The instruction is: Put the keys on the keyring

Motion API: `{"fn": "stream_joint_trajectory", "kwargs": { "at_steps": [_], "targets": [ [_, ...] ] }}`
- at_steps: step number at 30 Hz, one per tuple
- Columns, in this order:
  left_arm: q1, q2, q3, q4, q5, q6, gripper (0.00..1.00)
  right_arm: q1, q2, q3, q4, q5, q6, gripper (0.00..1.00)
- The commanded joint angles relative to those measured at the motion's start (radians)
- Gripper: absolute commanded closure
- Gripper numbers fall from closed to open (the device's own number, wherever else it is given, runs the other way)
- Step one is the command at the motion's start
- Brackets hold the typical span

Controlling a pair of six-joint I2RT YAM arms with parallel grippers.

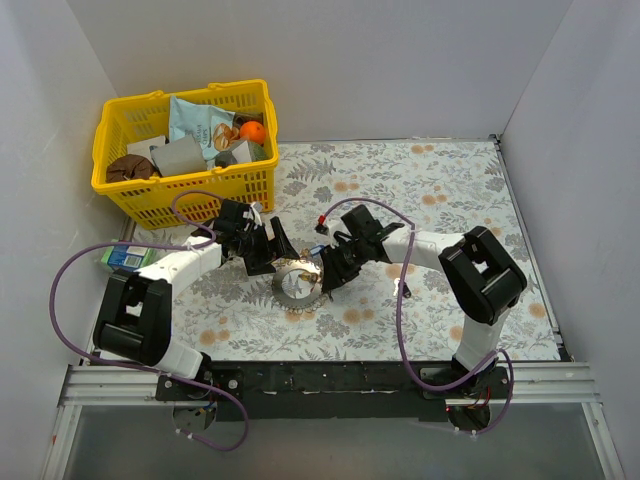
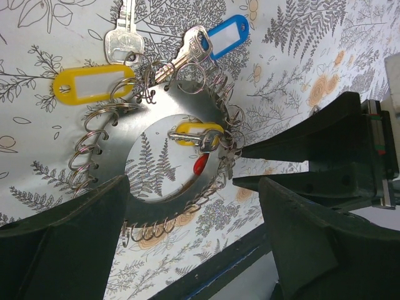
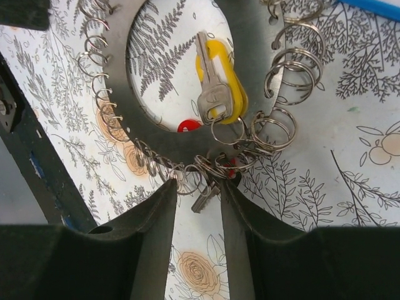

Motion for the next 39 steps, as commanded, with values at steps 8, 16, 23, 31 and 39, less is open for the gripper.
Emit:
{"fn": "stream_joint_trajectory", "kwargs": {
  "at_steps": [8, 16, 23, 31, 39],
  "targets": [
    [-0.002, -0.002, 0.017, 0.006, 0.02, 0.012, 0.16, 0.002, 0.025, 0.008, -0.022, -0.018, -0.014, 0.58],
    [-0.001, -0.004, 0.007, 0.008, 0.02, 0.01, 0.16, 0.002, 0.0, -0.01, 0.037, -0.102, 0.015, 0.67],
    [-0.002, -0.005, -0.002, 0.012, 0.023, 0.009, 0.16, 0.002, -0.001, -0.023, 0.055, -0.116, 0.029, 0.71],
    [-0.002, -0.01, -0.006, 0.016, 0.023, 0.009, 0.16, 0.002, 0.025, -0.026, 0.055, -0.076, 0.046, 0.77],
    [-0.002, -0.019, -0.014, 0.014, 0.023, 0.007, 0.15, 0.002, 0.026, -0.03, 0.09, -0.114, 0.071, 0.88]
  ]
}}
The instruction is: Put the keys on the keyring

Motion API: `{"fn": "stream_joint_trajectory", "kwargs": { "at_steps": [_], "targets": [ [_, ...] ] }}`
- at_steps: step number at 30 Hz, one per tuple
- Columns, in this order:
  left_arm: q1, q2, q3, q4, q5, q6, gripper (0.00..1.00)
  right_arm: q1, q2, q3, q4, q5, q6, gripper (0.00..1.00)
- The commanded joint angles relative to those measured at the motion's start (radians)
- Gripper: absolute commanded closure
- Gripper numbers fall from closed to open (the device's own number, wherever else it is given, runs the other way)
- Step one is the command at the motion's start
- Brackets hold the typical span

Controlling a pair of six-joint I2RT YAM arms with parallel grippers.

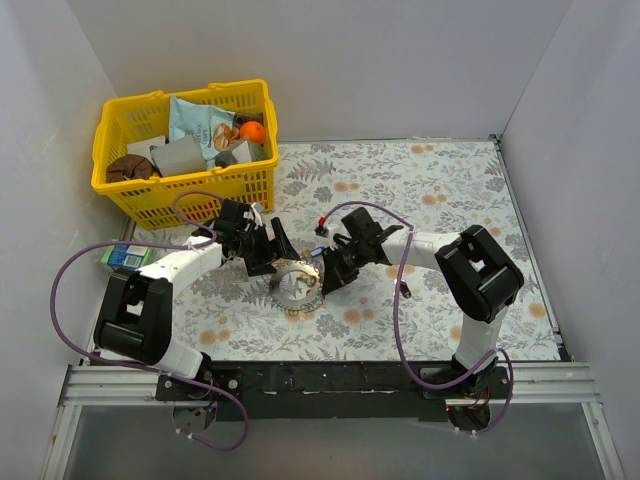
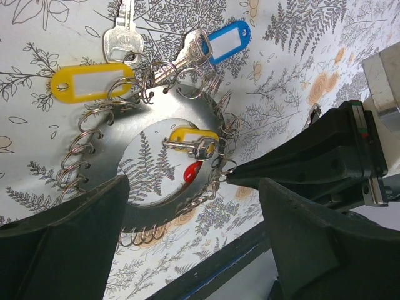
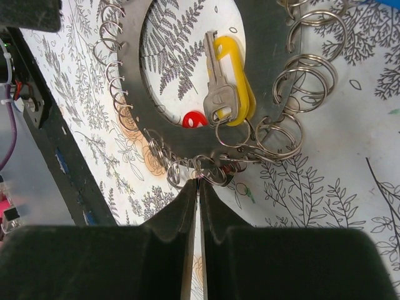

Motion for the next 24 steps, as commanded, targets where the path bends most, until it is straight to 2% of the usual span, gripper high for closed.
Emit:
{"fn": "stream_joint_trajectory", "kwargs": {
  "at_steps": [1, 10, 13, 17, 20, 24],
  "targets": [
    [-0.002, -0.028, -0.014, 0.015, 0.011, 0.008, 0.15, 0.002, -0.005, -0.012, 0.05, -0.036, 0.016, 0.88],
    [-0.002, -0.028, -0.024, 0.02, 0.015, 0.006, 0.15, 0.002, -0.011, -0.032, 0.05, -0.03, 0.019, 0.87],
    [-0.002, -0.031, -0.028, 0.023, 0.014, 0.006, 0.15, 0.002, -0.017, -0.036, 0.047, -0.016, 0.019, 0.81],
    [-0.002, -0.034, -0.029, 0.024, 0.015, 0.003, 0.15, 0.002, -0.02, -0.032, 0.048, -0.009, 0.017, 0.66],
    [-0.002, -0.034, -0.031, 0.026, 0.017, 0.002, 0.15, 0.002, -0.015, -0.029, 0.049, -0.009, 0.02, 0.61],
    [-0.002, -0.037, -0.031, 0.024, 0.017, 0.002, 0.15, 0.002, -0.011, -0.033, 0.065, -0.03, 0.031, 0.6]
  ]
}}
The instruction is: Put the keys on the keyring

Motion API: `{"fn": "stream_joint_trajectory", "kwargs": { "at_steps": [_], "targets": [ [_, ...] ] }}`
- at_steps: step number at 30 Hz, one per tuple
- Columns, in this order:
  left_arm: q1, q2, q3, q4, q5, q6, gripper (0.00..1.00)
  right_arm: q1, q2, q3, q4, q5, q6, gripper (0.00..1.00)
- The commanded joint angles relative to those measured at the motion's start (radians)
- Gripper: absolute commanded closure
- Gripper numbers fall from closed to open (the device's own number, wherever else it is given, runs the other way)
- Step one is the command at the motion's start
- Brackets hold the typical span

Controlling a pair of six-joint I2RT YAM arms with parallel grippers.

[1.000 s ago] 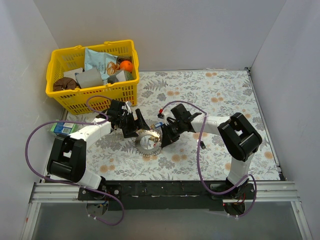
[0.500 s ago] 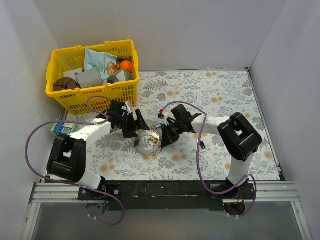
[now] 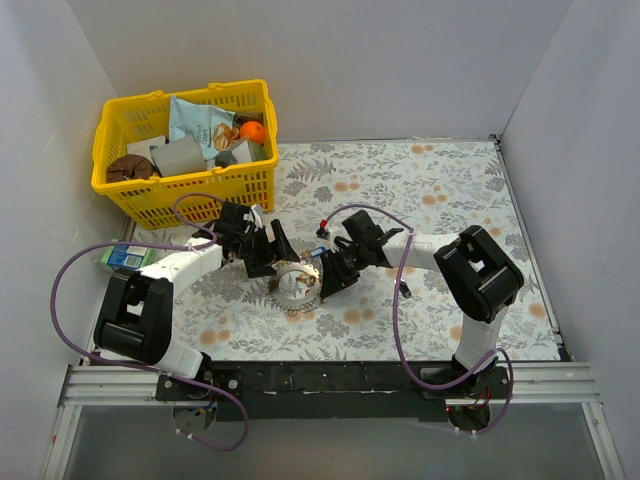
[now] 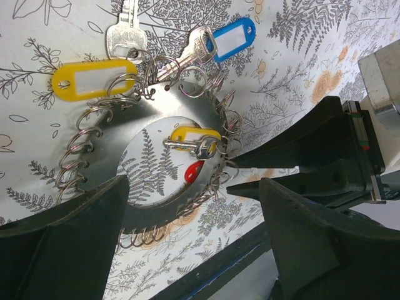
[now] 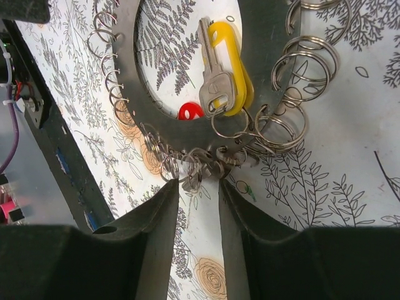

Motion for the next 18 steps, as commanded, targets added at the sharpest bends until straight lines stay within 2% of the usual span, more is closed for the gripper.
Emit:
{"fn": "stream_joint_trajectory", "kwargs": {
  "at_steps": [1, 9, 18],
  "targets": [
    [-0.002, -0.037, -0.011, 0.008, 0.016, 0.002, 0.15, 0.004, -0.011, -0.004, 0.037, -0.03, 0.008, 0.59],
    [-0.002, -0.037, -0.017, 0.01, 0.013, 0.002, 0.15, 0.008, -0.021, -0.022, 0.1, -0.097, 0.04, 0.63],
    [-0.002, -0.04, -0.023, 0.013, 0.013, 0.001, 0.15, 0.01, -0.008, -0.039, 0.103, -0.093, 0.047, 0.64]
  ]
}}
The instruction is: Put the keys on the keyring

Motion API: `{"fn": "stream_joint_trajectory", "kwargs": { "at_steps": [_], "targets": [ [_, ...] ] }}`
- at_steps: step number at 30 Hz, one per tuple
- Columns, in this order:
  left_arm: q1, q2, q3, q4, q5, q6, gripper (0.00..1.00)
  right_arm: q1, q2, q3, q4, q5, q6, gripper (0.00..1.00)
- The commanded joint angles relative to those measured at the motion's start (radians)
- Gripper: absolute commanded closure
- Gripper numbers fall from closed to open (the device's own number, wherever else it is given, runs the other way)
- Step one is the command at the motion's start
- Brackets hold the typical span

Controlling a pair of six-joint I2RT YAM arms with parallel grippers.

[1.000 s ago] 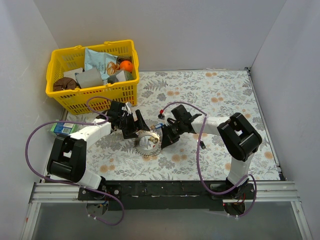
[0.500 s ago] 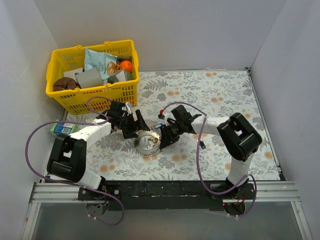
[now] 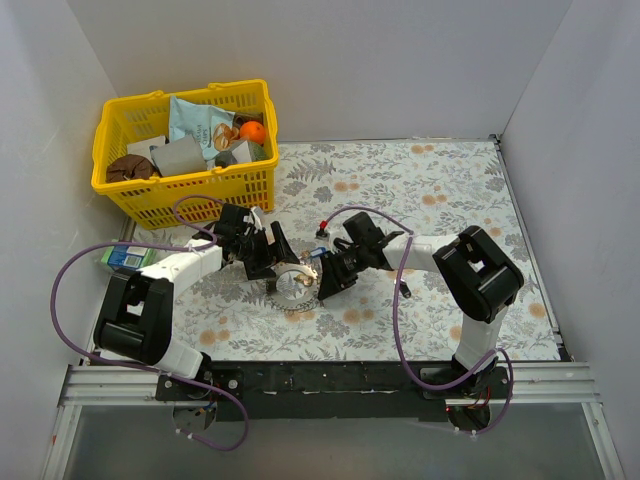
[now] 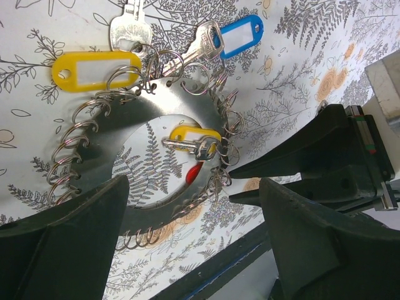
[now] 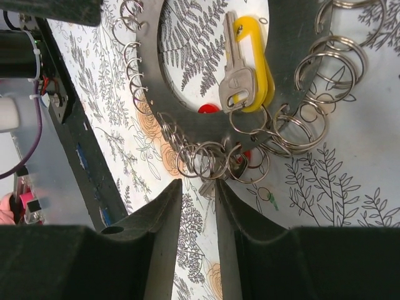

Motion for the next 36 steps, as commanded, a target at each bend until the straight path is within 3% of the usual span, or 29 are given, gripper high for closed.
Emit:
{"fn": "stream_joint_trajectory", "kwargs": {
  "at_steps": [1, 8, 20, 36],
  "targets": [
    [-0.002, -0.044, -0.009, 0.007, 0.013, -0.002, 0.15, 0.008, -0.012, -0.012, 0.03, 0.003, 0.013, 0.64],
    [-0.019, -0.079, -0.04, 0.047, 0.037, -0.031, 0.18, 0.008, -0.022, -0.052, 0.113, 0.038, 0.082, 0.62],
    [-0.203, -0.038, -0.052, 0.121, 0.005, -0.103, 0.42, 0.008, -0.048, -0.138, 0.248, 0.026, 0.214, 0.62],
    [-0.245, 0.016, -0.096, 0.177, -0.021, -0.129, 0.47, 0.008, -0.066, -0.187, 0.359, 0.017, 0.293, 0.71]
  ]
}}
